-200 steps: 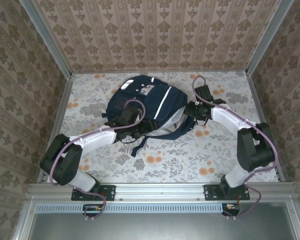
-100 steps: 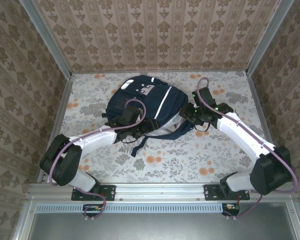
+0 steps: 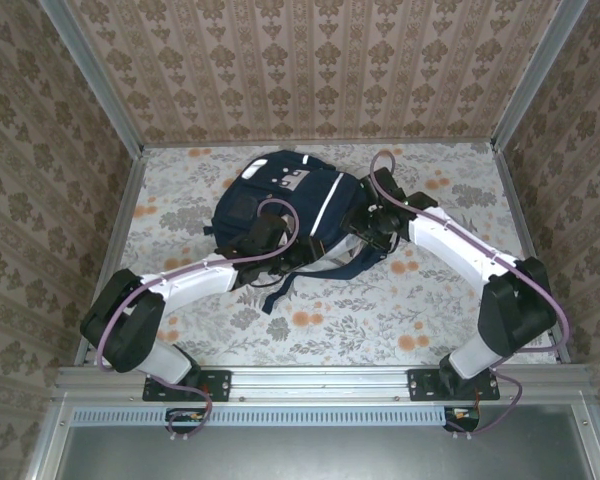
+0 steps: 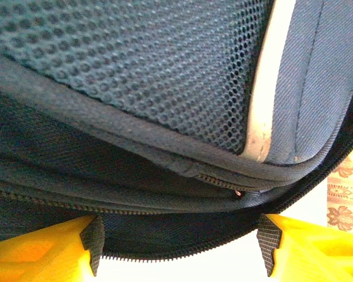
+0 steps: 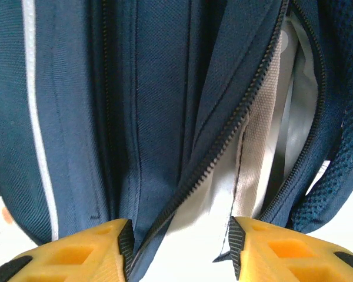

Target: Pack books, pencil case, and school supplies into a backpack

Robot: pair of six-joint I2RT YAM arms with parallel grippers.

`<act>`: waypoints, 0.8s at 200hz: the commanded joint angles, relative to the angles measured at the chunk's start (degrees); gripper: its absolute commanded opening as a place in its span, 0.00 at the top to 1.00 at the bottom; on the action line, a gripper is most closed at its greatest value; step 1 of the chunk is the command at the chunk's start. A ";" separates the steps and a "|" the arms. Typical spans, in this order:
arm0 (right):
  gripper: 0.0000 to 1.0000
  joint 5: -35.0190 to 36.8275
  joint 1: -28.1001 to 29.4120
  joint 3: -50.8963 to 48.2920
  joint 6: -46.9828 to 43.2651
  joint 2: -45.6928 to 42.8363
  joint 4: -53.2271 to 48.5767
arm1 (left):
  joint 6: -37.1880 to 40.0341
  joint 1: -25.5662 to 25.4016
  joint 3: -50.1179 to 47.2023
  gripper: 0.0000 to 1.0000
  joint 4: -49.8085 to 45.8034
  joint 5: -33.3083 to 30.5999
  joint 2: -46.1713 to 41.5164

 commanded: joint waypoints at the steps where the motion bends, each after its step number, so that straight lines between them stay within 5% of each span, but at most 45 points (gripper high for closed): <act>1: 0.49 1.13 0.08 2.30 0.80 2.33 -2.79 | 0.87 -0.72 -0.48 0.27 1.11 -0.61 -0.19; 54: 0.75 0.36 -0.39 -3.97 2.05 -2.88 -2.57 | 0.96 -0.55 -1.22 0.26 -1.01 -3.00 -2.23; 79: 1.00 -2.35 -1.71 -11.32 3.45 -6.91 6.51 | 0.63 0.48 -1.58 0.26 -1.51 -3.08 -3.72; 160: 1.00 -20.71 -5.50 -17.70 4.83 -12.53 46.24 | -0.14 4.02 -2.71 0.25 -8.24 -4.74 -13.99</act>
